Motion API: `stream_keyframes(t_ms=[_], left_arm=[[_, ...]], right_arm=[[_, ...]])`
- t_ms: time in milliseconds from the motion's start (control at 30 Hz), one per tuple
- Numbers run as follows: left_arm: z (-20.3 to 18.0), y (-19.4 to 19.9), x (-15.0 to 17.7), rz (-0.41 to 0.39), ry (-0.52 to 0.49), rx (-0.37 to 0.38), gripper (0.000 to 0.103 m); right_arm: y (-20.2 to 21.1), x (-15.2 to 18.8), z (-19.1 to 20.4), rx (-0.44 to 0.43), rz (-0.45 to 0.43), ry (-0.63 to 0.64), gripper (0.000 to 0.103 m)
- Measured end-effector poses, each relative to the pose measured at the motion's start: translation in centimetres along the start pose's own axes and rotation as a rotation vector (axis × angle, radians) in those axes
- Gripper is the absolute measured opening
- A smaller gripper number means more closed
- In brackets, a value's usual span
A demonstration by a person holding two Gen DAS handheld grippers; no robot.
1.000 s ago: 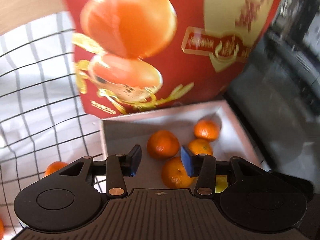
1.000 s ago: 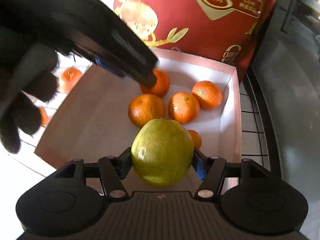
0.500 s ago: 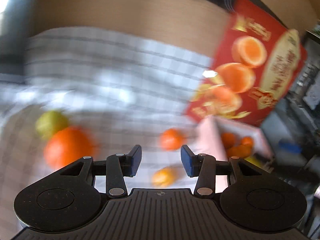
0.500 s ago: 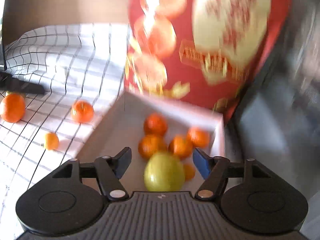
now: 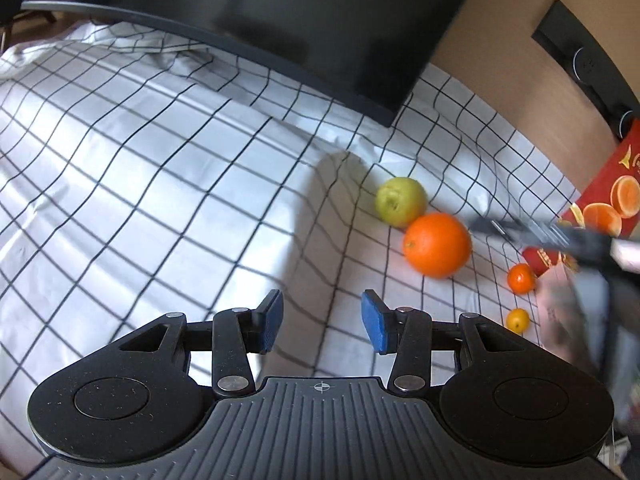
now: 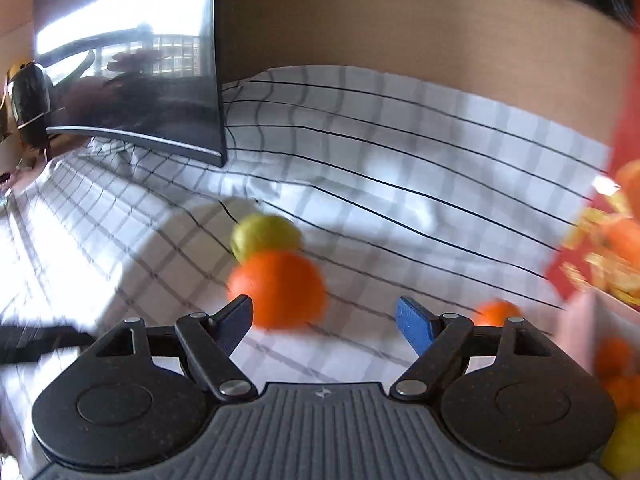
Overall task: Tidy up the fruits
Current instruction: 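Move the right tool to the large orange and grasp it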
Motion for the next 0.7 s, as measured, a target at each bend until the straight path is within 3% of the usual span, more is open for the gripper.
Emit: stream_keyframes(t_ms=[167, 267, 433, 567, 700], left_arm=[[1.7, 0.0, 0.9, 0.019, 0.01, 0.028, 0.048], [2.0, -0.2, 1.1, 0.026, 0.01, 0.055, 0.048], [0.8, -0.8, 0.7, 0.033, -0.015, 0.107, 0.048], [-1.3, -1.8, 0.5, 0.044, -0.057, 0.158, 0.048], [-3.6, -2.8, 0.8, 0.069, -0.118, 0.18, 0.048]], right_arm=[[-6.3, -1.7, 1.6, 0.06, 0.044, -0.015, 0.079], [-7.6, -1.3, 1.3, 0.06, 0.087, -0.029, 0.081], [-3.8, 2.0, -0.4, -0.049, 0.116, -0.149, 0.08], [1.3, 6.0, -1.4, 0.026, 0.088, -0.113, 0.08], [3.0, 8.0, -2.5, 0.021, 0.089, -0.174, 0.08]])
Point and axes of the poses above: each gripper's, at about its wrist camera, not at the fingertips, and y roughly against the way its jaws point, z to its left, x to its underside, the point moved 4 cm from there along -y, roughly the way its jaws point, and after that the axes turned 3 degrees about -z, right-handed, at the moved point
